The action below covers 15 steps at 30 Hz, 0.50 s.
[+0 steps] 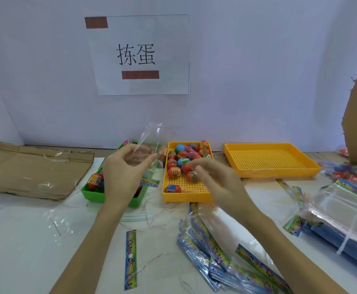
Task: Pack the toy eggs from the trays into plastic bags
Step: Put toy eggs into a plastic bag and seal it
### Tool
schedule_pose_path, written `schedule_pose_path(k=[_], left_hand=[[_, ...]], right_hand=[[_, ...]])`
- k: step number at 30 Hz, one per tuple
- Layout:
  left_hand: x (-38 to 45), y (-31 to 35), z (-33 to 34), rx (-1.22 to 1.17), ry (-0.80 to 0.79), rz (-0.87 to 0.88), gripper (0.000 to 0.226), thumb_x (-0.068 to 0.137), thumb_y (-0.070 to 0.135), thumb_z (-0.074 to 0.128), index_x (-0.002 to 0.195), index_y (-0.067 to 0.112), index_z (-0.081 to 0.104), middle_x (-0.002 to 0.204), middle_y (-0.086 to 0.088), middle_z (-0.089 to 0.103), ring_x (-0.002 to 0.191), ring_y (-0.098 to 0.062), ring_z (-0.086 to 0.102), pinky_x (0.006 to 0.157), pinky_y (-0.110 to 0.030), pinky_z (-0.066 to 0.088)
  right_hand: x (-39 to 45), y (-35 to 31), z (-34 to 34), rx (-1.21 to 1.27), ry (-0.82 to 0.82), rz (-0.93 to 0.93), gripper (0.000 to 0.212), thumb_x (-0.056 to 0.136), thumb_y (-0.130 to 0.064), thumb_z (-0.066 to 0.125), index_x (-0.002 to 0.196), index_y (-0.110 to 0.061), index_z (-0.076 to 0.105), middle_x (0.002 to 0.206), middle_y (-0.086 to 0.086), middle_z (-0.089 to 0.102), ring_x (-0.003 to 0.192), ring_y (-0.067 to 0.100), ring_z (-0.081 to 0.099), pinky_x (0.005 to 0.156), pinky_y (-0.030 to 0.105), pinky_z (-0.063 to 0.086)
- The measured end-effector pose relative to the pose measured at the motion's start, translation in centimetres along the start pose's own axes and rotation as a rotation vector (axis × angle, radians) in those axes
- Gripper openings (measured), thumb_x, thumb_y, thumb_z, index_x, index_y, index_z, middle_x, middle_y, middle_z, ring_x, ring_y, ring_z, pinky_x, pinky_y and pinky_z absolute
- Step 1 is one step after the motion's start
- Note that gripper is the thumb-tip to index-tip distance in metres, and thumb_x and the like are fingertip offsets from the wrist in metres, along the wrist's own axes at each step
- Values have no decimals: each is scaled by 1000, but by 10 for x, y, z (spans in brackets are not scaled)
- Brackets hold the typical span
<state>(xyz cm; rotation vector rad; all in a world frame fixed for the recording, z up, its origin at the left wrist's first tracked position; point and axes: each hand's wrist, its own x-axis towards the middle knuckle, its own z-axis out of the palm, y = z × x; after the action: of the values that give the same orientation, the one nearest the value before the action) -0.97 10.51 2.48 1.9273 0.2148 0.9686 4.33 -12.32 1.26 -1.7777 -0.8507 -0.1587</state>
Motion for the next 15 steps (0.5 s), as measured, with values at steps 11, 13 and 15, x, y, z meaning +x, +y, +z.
schedule_pose_path(k=[11, 13, 15], left_hand=[[-1, -2, 4, -132, -65, -124, 26, 76, 27, 92, 98, 19, 79, 86, 6, 80, 84, -10, 77, 80, -36, 64], [-1, -2, 5, -167, -111, -119, 26, 76, 26, 91, 98, 21, 78, 86, 9, 80, 82, -7, 77, 76, -26, 63], [-1, -2, 7, -192, -165, -100, 26, 76, 25, 91, 98, 21, 77, 86, 10, 80, 81, -6, 76, 74, -20, 61]], right_hand=[[0, 13, 34, -390, -130, -55, 20, 104, -31, 60, 120, -30, 72, 115, -14, 69, 110, 5, 57, 97, 36, 49], [2, 13, 27, -327, 21, -60, 14, 98, -26, 70, 112, -30, 71, 110, -18, 70, 107, 2, 60, 94, 30, 51], [5, 12, 19, -223, 147, -31, 17, 93, -22, 76, 107, -28, 69, 104, -19, 71, 102, 3, 65, 86, 23, 54]])
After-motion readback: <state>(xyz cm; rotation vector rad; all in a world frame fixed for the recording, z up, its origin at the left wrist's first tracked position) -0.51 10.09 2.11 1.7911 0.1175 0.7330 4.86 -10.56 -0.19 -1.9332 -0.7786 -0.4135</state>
